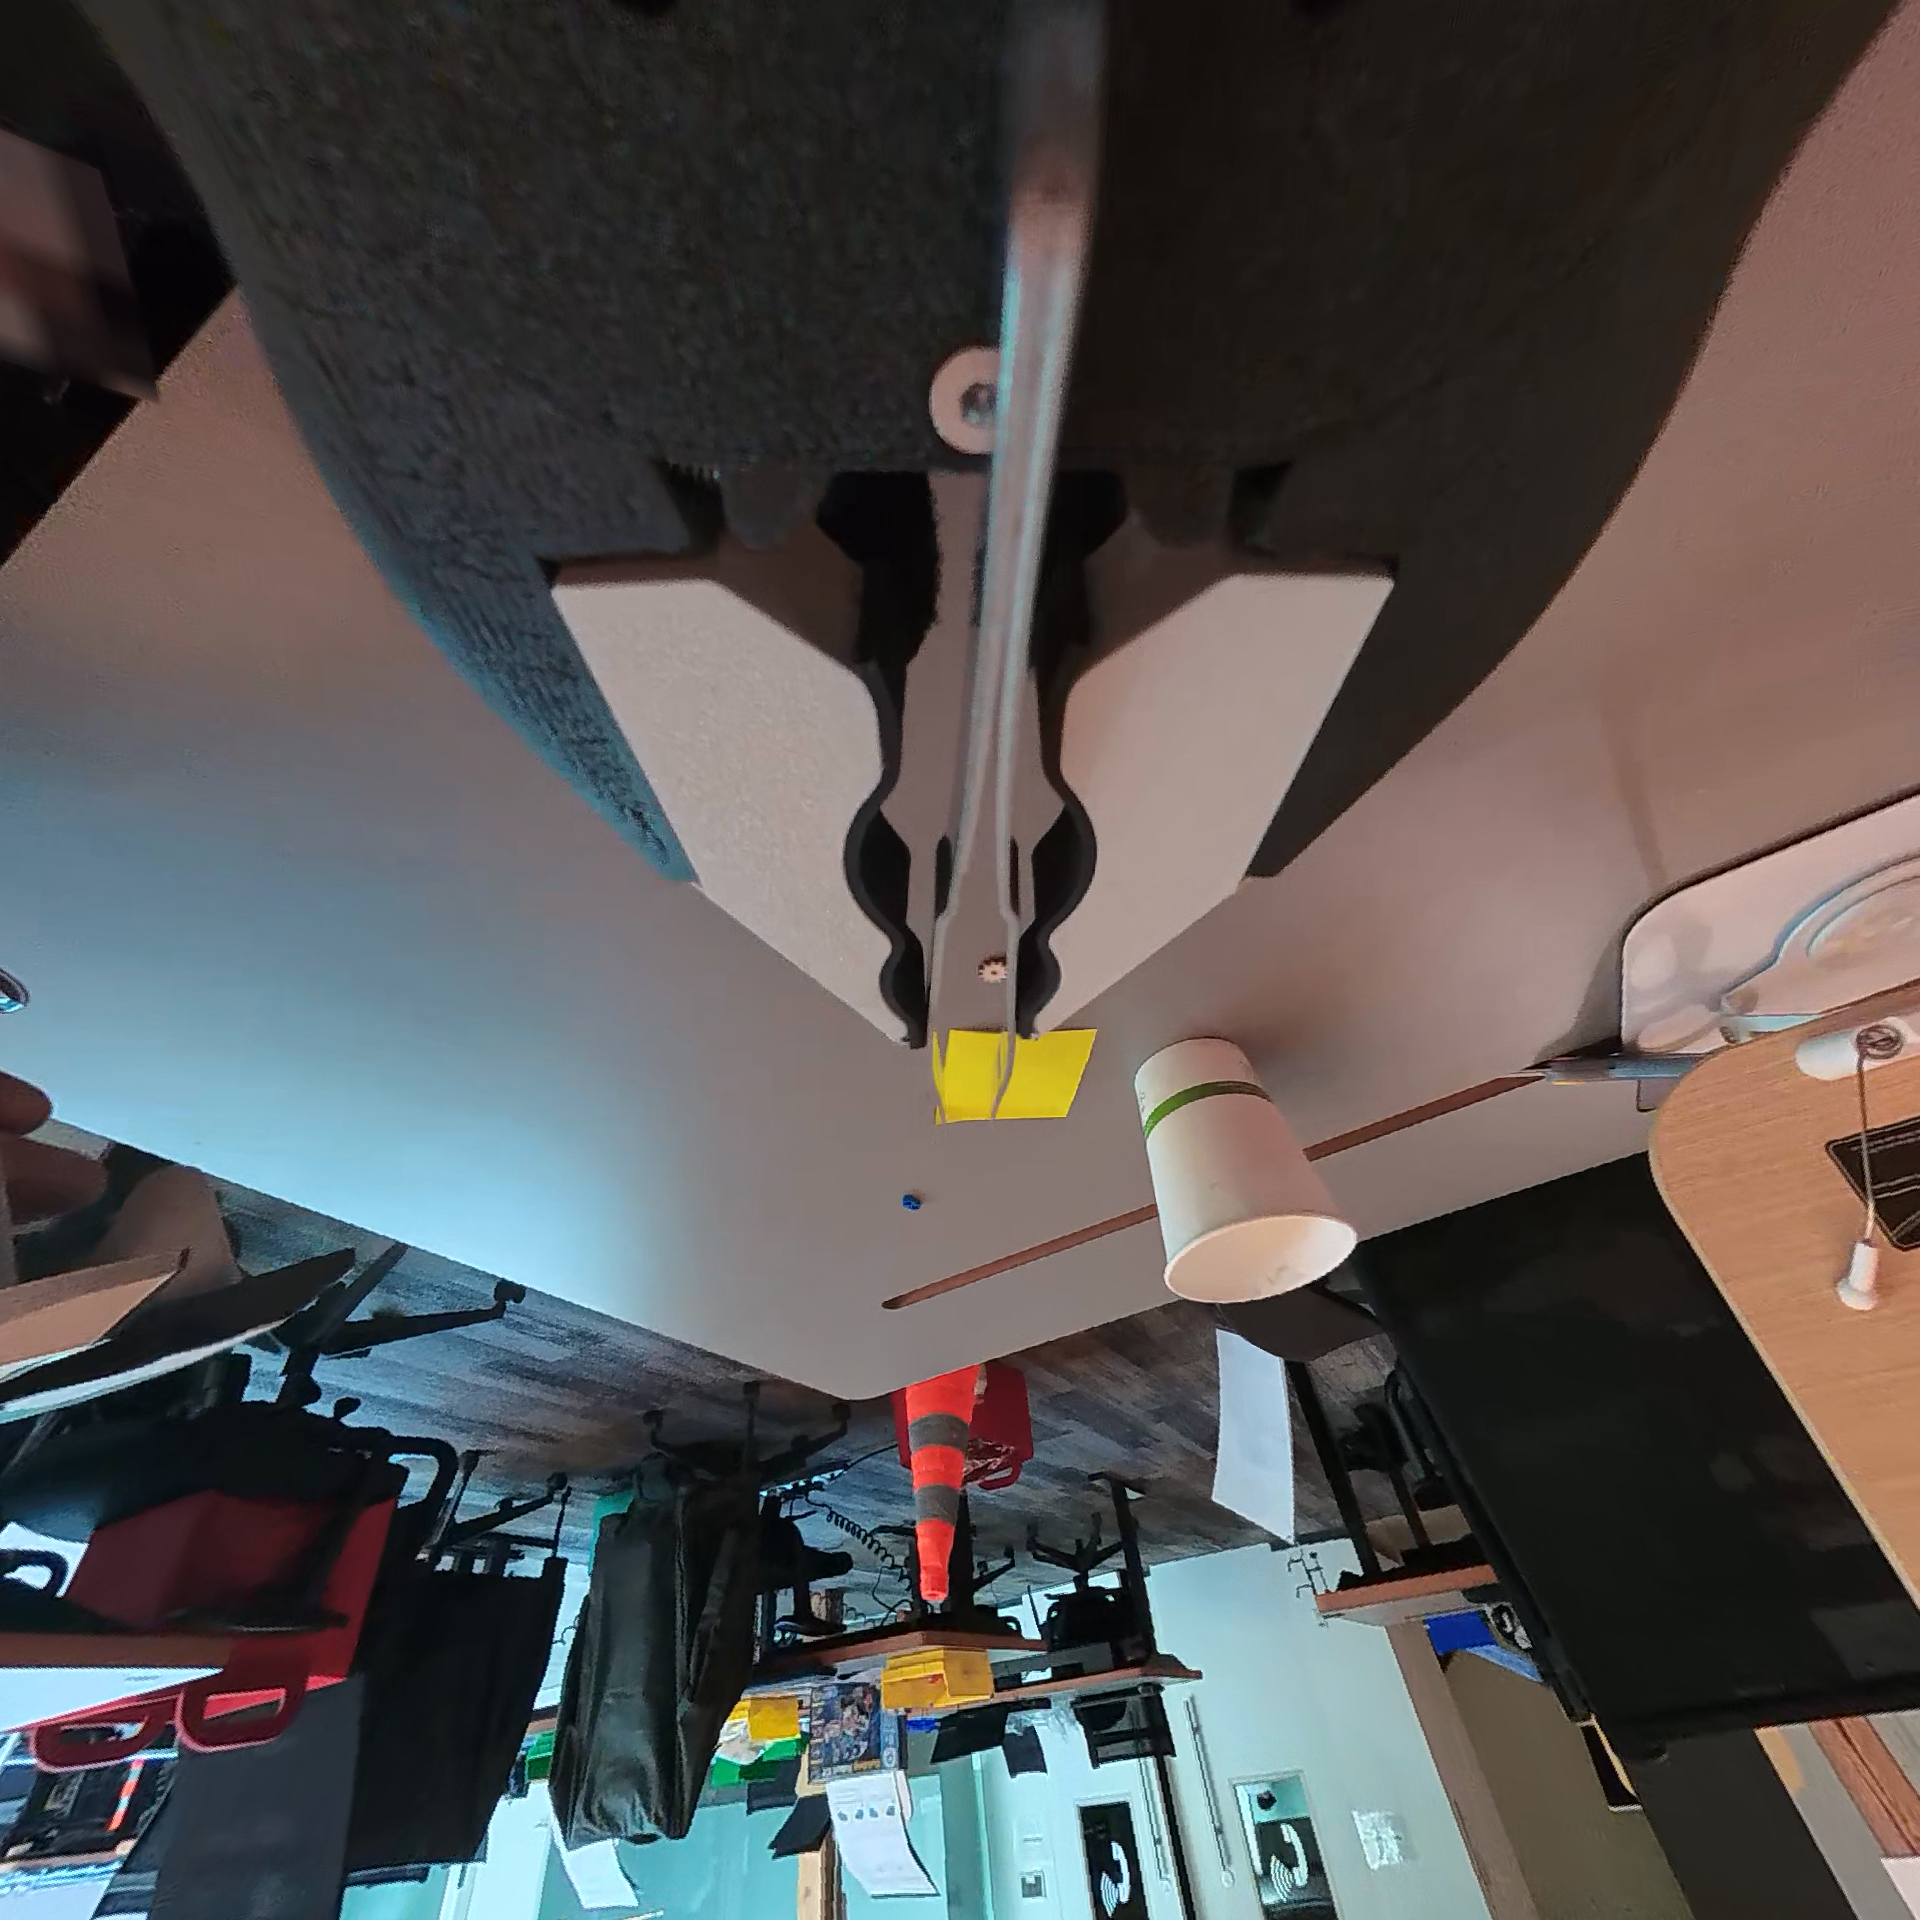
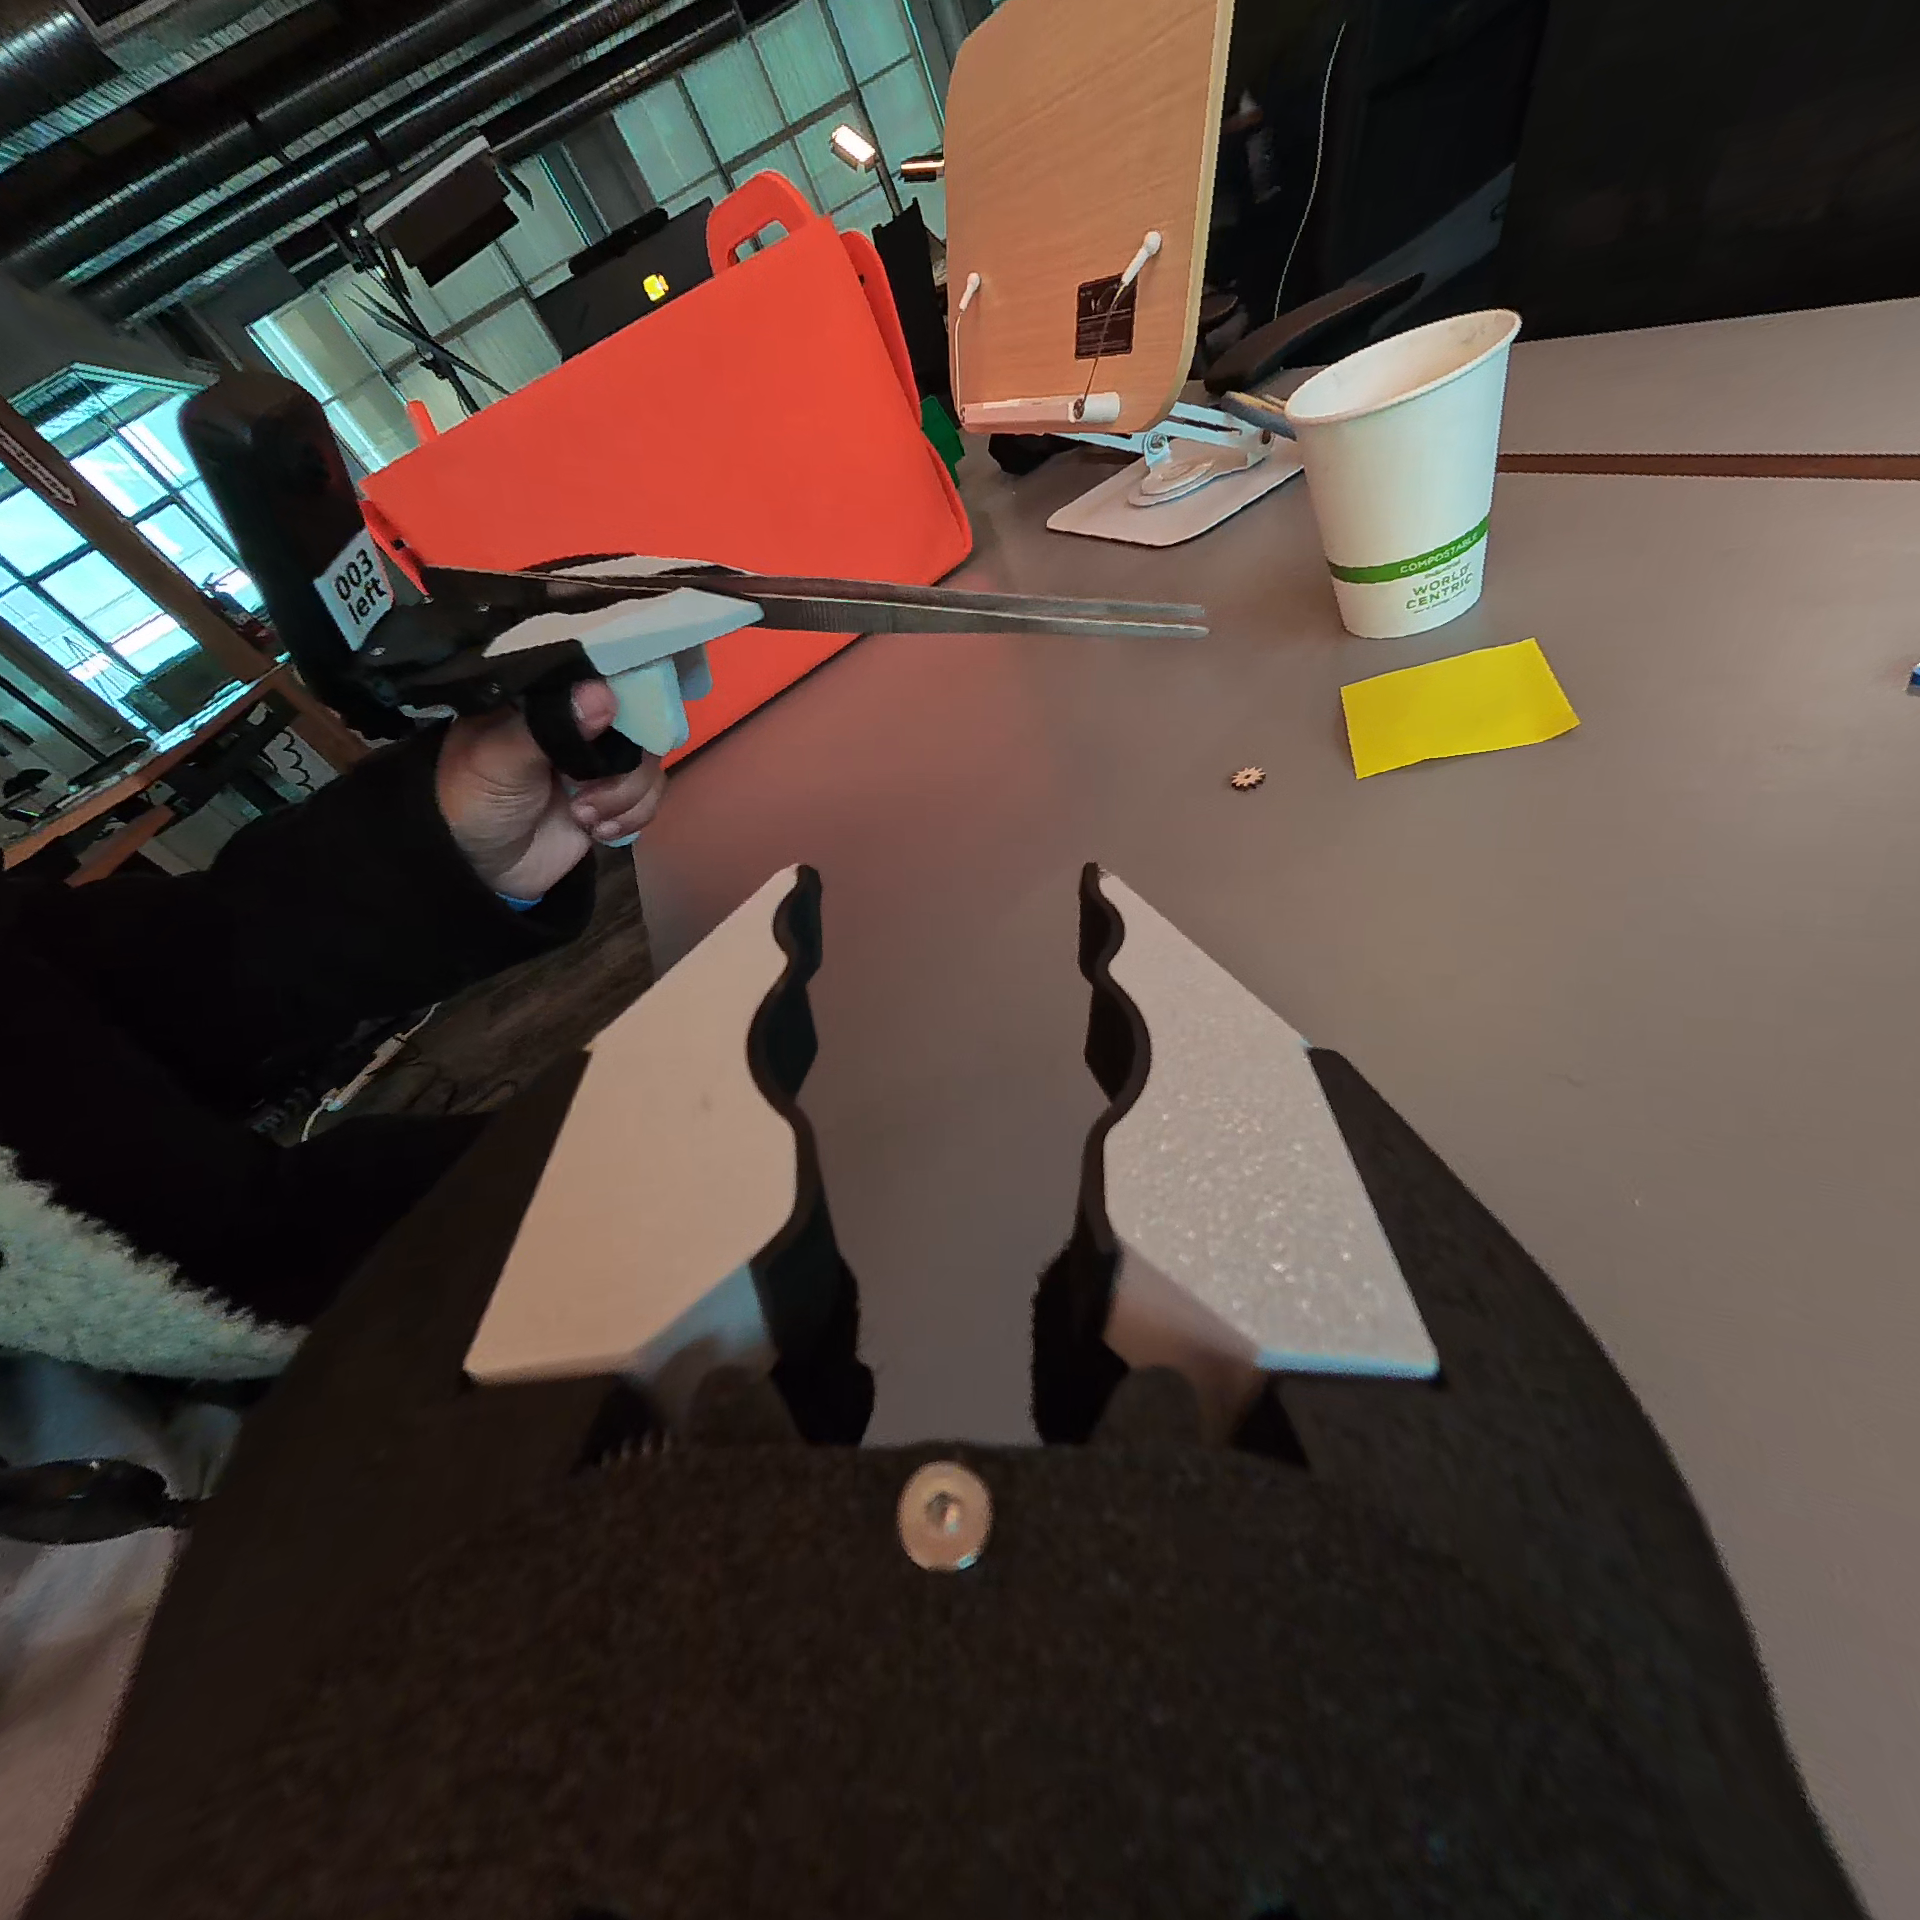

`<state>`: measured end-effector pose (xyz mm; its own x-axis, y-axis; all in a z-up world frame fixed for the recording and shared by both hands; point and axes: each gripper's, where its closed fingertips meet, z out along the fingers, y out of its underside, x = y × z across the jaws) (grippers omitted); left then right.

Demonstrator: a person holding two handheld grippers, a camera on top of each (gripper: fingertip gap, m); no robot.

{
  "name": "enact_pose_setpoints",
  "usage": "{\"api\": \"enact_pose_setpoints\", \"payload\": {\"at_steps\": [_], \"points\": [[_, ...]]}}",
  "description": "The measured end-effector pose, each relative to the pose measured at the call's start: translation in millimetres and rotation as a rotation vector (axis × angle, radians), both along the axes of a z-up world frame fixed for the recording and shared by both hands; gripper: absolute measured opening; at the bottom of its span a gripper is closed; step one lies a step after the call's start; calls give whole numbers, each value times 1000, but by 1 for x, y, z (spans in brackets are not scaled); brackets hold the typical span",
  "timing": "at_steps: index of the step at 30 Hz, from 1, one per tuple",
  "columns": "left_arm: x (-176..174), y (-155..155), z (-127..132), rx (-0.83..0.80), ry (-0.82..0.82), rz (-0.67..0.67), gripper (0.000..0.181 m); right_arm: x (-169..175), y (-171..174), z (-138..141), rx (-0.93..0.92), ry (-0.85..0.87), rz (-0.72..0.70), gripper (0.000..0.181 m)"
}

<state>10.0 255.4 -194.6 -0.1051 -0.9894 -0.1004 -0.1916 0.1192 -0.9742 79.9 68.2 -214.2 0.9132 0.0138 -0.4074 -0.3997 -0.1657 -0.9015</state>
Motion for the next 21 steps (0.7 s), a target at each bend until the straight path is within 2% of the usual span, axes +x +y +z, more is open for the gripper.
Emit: {"api": "enact_pose_setpoints", "payload": {"at_steps": [21], "points": [[5,4,-18,-25,57,2,16,4,0,-10,-48,-16,-20,51]]}}
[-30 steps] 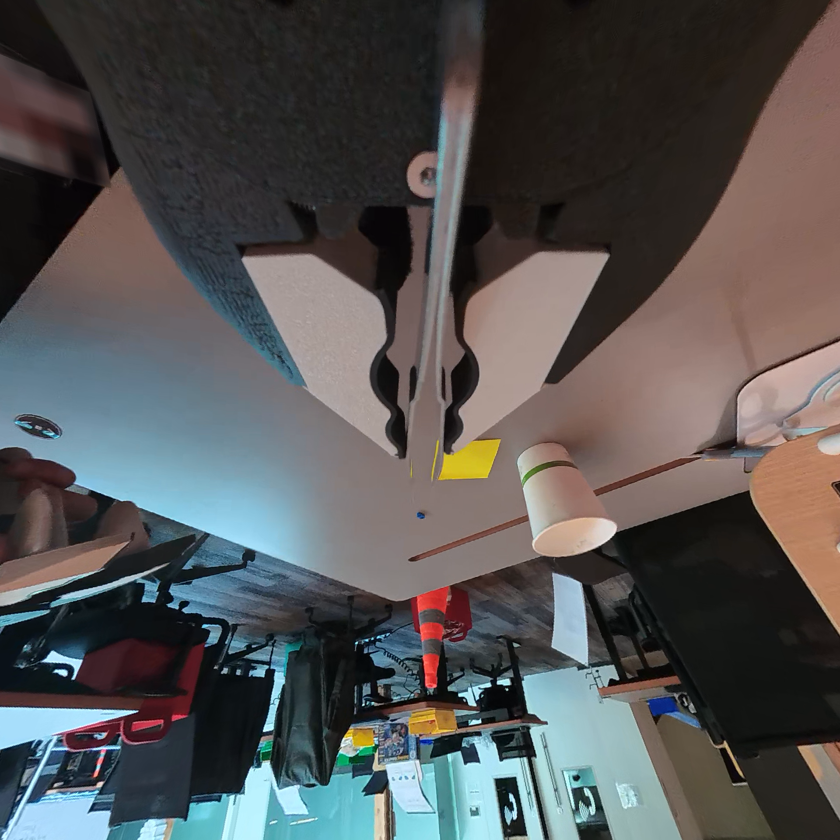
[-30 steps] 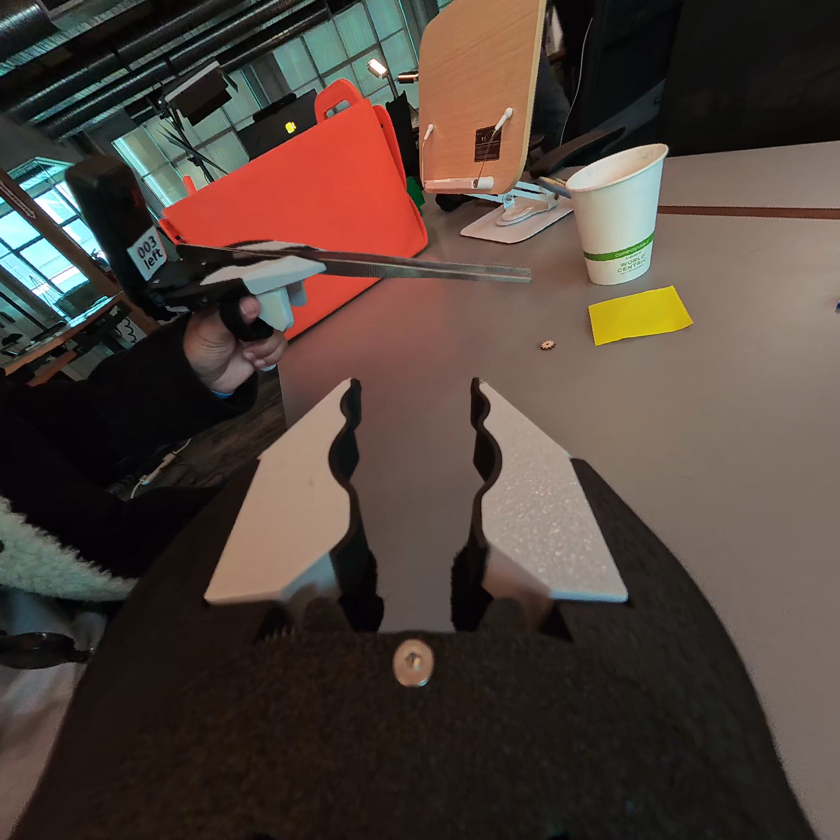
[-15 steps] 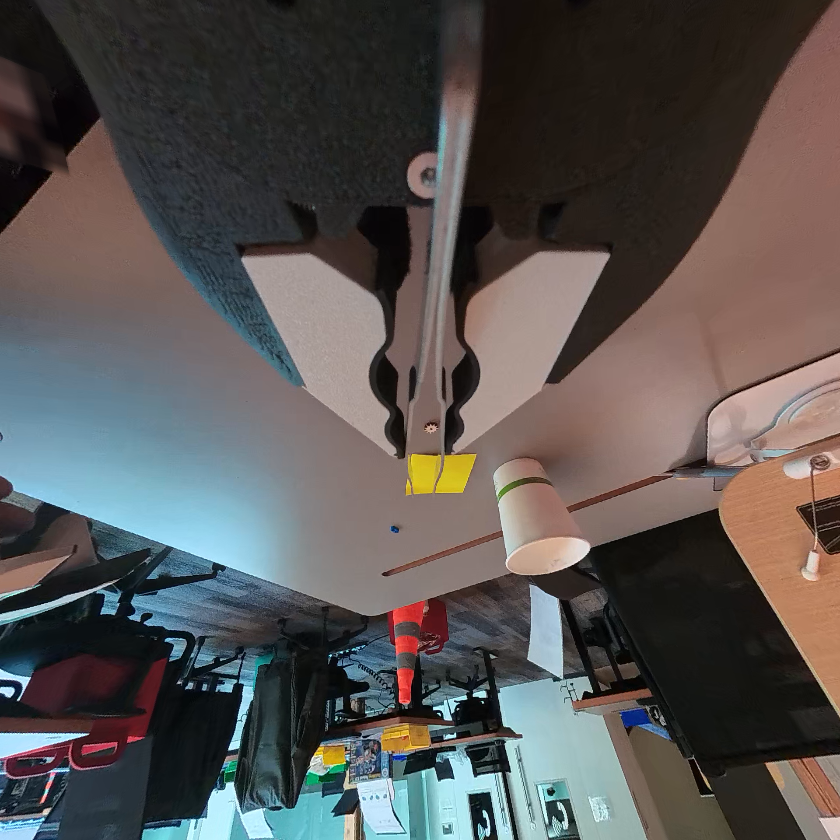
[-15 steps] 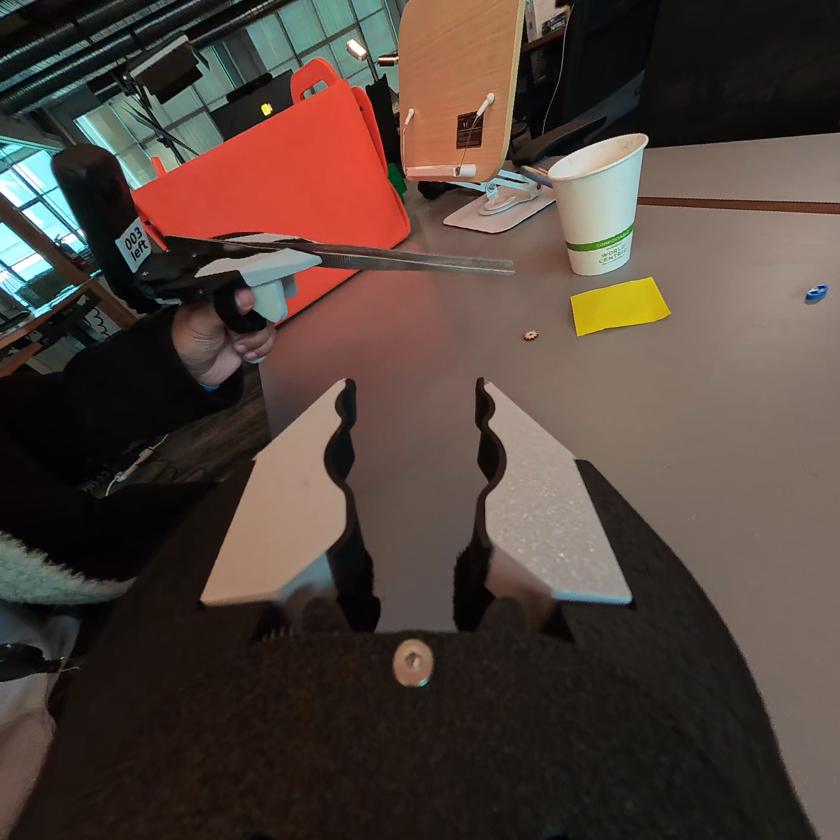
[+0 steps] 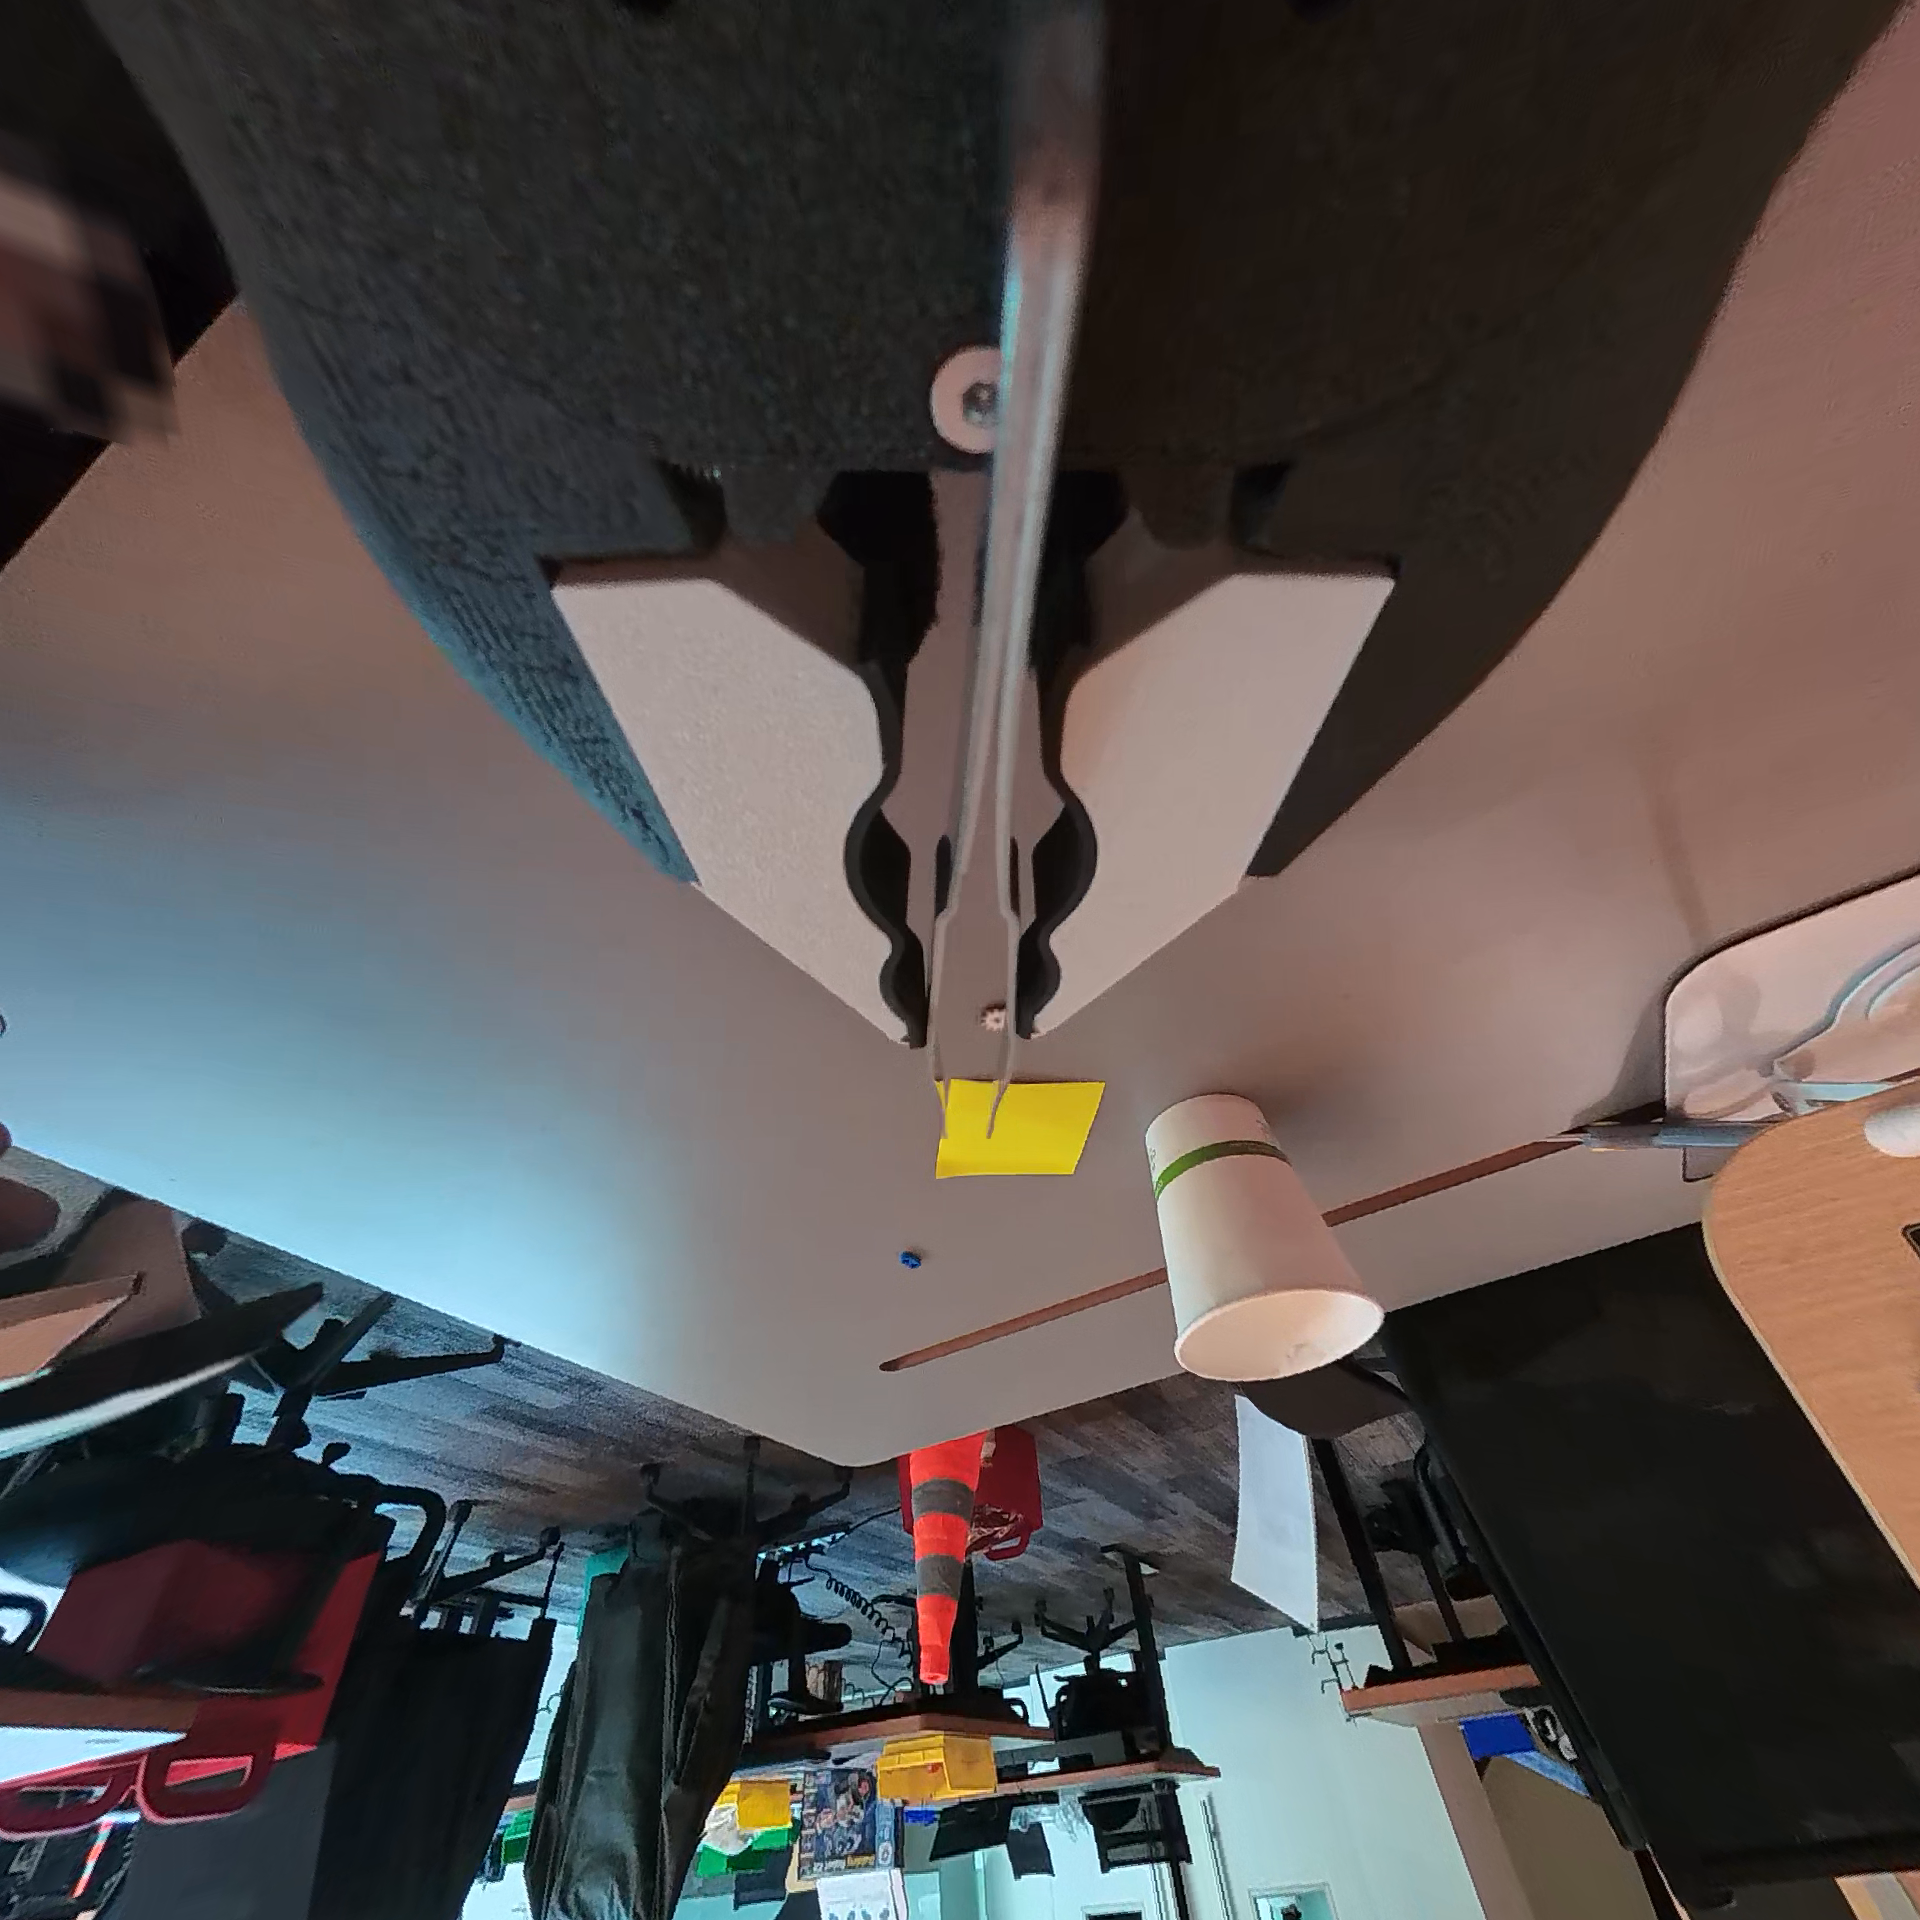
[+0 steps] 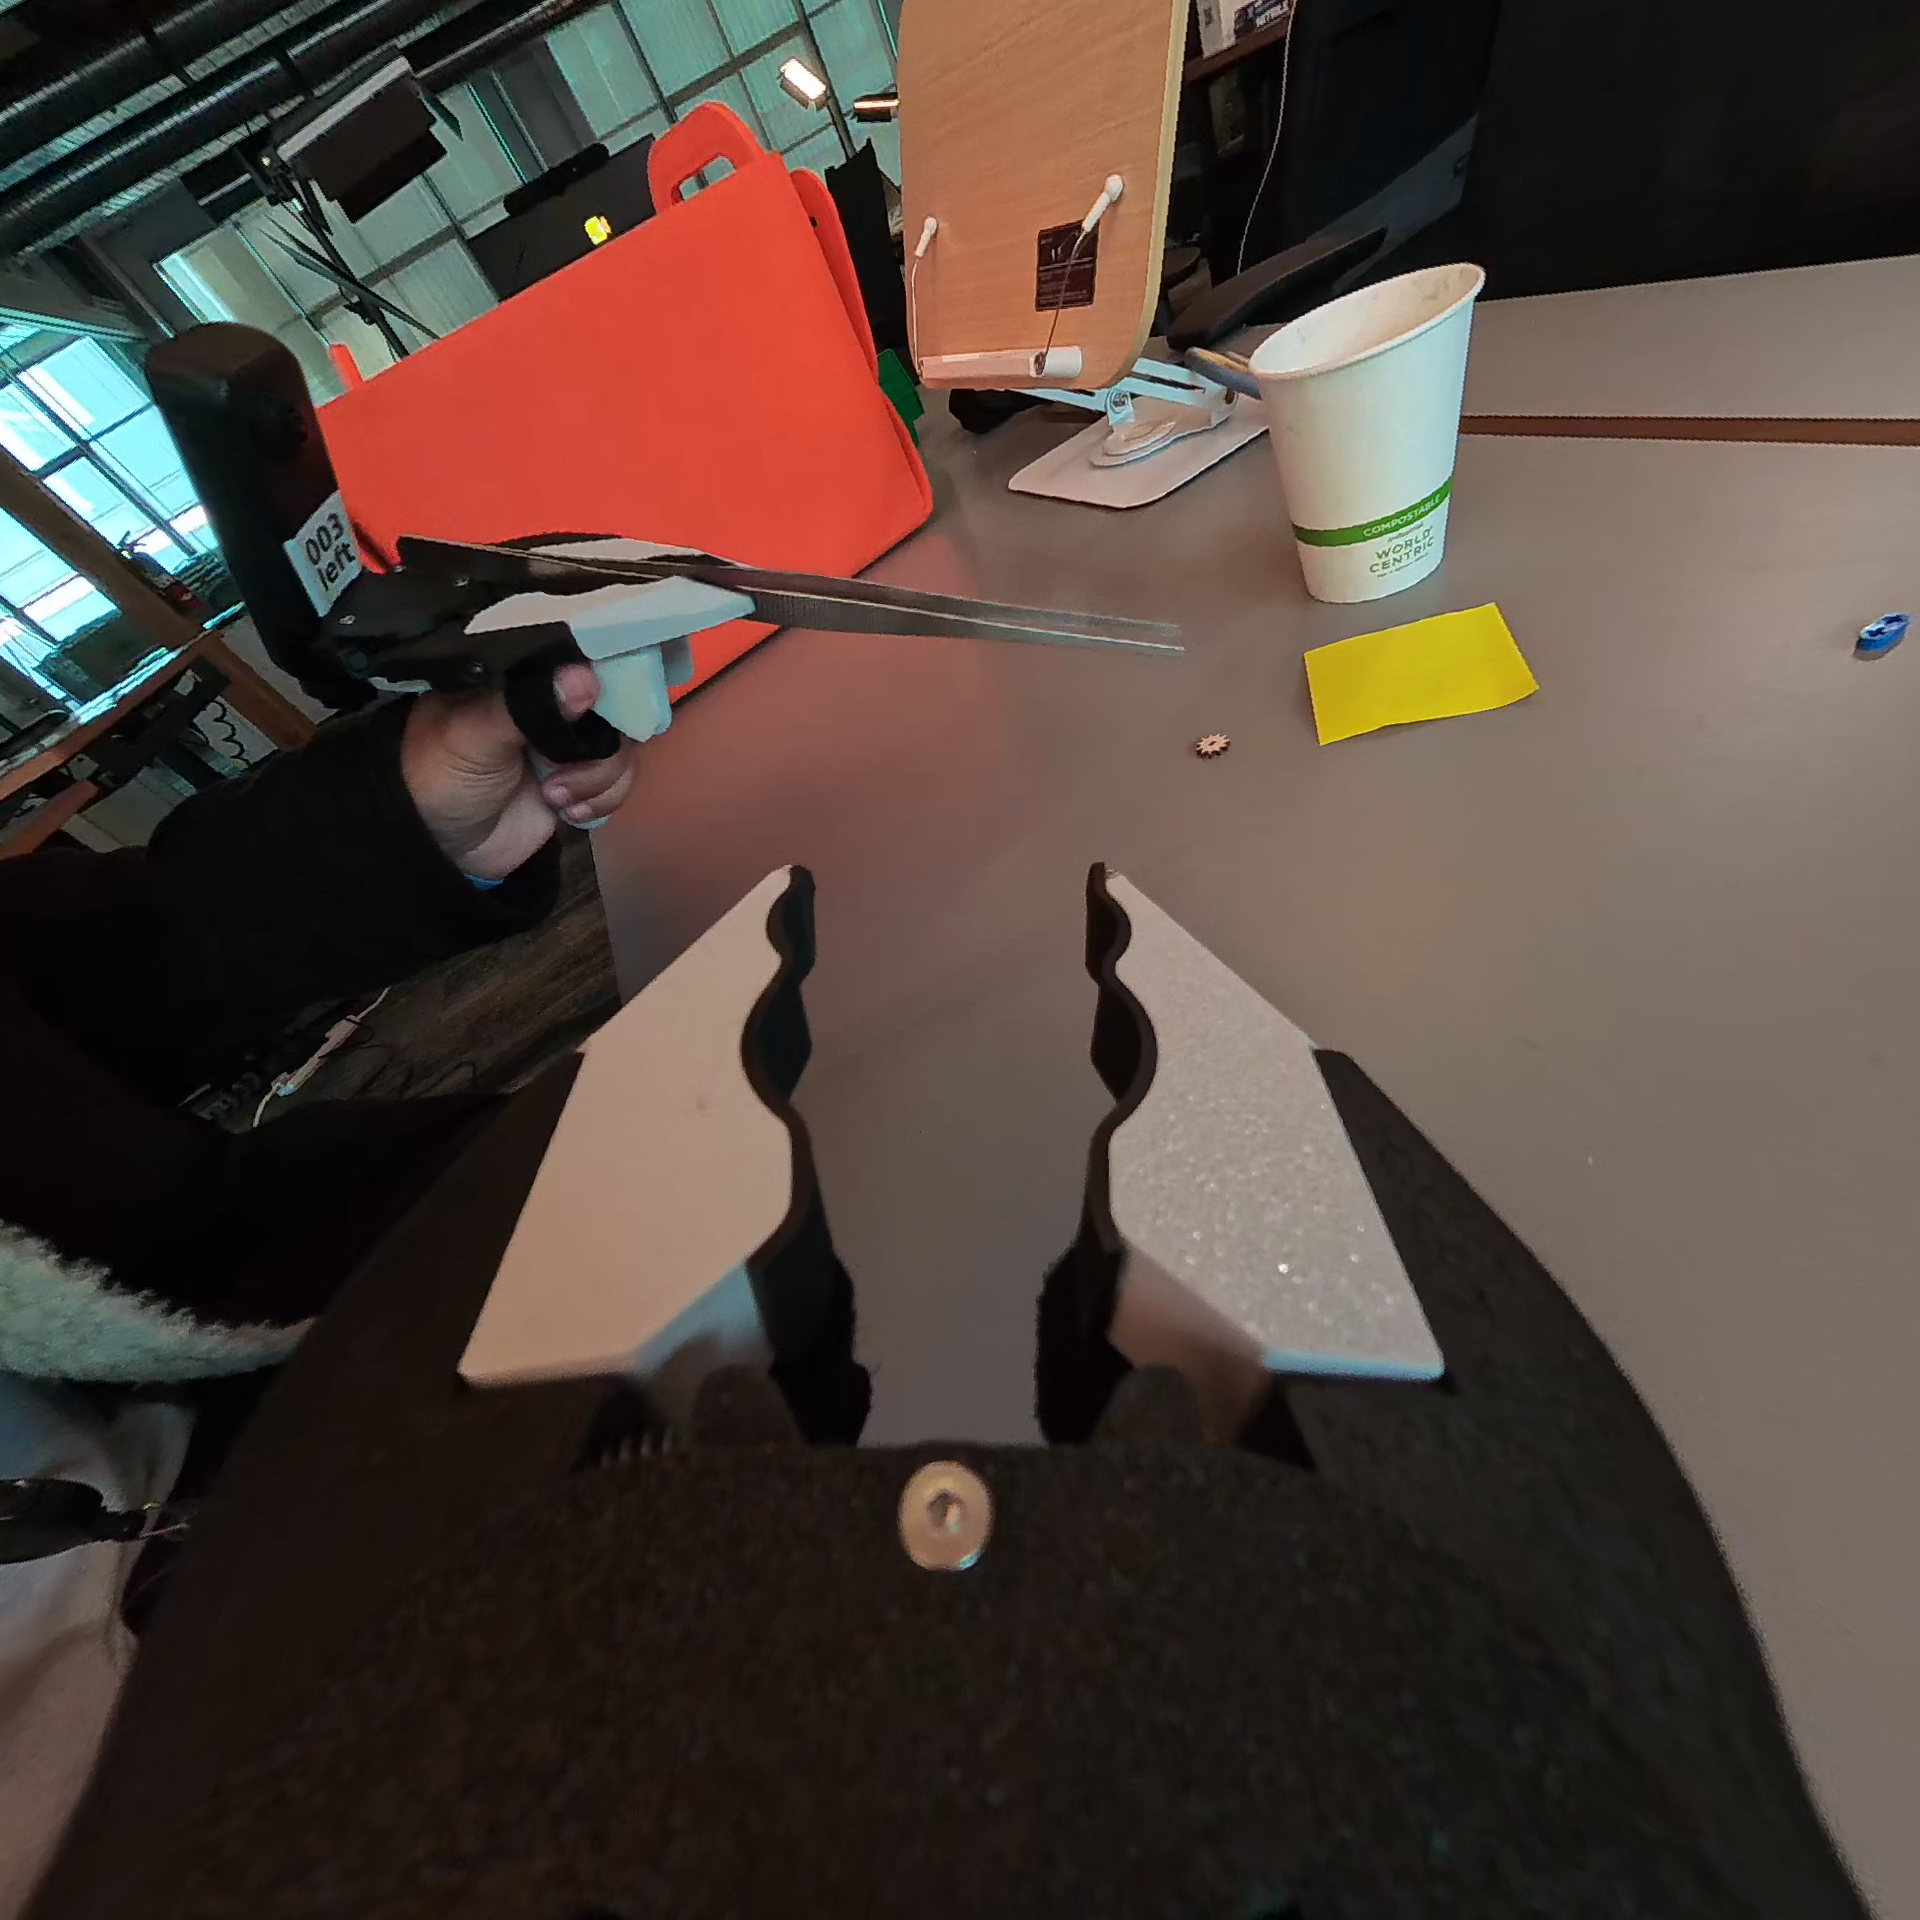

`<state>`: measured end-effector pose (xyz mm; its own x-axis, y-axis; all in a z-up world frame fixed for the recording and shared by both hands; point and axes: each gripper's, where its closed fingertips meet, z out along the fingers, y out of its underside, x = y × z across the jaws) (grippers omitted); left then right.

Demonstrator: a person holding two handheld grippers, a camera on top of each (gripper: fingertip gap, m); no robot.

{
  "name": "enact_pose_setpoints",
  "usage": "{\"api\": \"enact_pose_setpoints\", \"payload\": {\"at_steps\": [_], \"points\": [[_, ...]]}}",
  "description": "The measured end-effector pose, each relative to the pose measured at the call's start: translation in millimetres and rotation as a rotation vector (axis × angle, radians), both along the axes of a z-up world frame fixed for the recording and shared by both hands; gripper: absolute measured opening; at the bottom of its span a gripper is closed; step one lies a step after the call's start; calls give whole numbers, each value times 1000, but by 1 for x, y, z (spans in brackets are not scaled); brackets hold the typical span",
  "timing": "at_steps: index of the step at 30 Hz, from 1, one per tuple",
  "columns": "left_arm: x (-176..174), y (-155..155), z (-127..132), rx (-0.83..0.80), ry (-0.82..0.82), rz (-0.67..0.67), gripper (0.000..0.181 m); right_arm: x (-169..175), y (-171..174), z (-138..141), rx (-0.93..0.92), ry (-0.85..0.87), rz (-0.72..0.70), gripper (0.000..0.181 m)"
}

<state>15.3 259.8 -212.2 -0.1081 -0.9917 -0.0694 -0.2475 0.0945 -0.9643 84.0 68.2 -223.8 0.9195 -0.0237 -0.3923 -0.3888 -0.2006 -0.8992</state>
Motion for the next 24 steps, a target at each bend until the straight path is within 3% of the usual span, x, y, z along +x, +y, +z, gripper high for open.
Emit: {"api": "enact_pose_setpoints", "payload": {"at_steps": [8,18,24], "points": [[44,-14,-8,-32,22,-37,17,-2,0,0,-1,-4,4,52],[162,-44,-30,-36,22,-63,17,2,-3,1,2,5,-4,52],[194,-51,-48,-26,52,-20,16,5,-4,1,12,33,-2,52]]}}
